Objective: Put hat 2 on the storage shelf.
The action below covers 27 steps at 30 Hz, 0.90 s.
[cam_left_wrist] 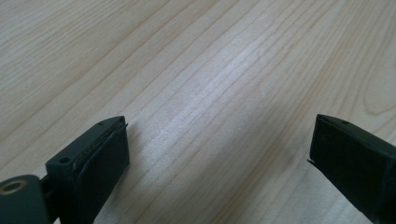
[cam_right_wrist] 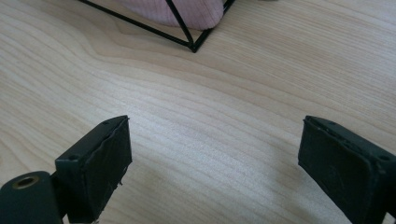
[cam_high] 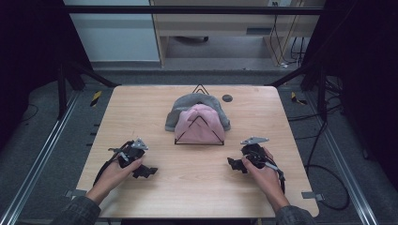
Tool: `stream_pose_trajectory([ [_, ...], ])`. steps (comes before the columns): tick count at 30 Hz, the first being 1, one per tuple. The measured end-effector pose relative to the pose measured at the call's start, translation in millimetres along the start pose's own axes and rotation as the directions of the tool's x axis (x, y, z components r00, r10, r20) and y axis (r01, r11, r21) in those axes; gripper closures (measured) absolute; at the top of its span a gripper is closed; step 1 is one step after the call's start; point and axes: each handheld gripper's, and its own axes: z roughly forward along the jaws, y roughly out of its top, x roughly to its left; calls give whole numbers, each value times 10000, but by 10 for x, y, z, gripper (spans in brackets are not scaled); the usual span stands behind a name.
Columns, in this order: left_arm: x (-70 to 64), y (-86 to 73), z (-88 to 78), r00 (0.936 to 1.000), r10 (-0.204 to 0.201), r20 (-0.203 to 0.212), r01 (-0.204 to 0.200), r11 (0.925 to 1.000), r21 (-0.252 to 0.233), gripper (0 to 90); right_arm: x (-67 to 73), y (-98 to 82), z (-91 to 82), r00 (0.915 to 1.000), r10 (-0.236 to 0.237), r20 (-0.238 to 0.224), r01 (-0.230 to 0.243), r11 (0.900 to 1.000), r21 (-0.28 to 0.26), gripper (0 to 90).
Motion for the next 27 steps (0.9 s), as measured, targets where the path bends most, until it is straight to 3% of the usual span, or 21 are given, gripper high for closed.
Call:
stream_pose_trajectory([
  [5,35,-22,22,9999,-79,-77,78,9999,-135,17,-10,-12,41,10000,84,3,-84,9999,71,98],
  [8,40,-43,37,9994,22,-335,-33,9995,-321,12,-7,-35,76,9999,105,-72,-104,9998,180,88],
  [10,0,-71,72,9973,283,-678,-319,9981,-526,0,13,-51,92,10000,-24,71,23,9999,170,76],
  [12,-6,-94,86,9970,212,-740,-277,9957,-884,0,35,-61,99,9999,-89,111,88,9999,145,60],
  [15,0,-115,94,9969,225,-758,-310,9932,-1126,0,92,-91,122,9980,-384,496,382,9992,67,43],
  [20,-1,-146,96,9966,236,-784,-342,9900,-1370,0,148,-152,138,9972,-338,667,368,9984,-438,24],
  [27,13,-159,97,9969,346,-705,-447,9880,-1476,0,182,-197,110,9975,-454,544,483,9975,-524,25],
])
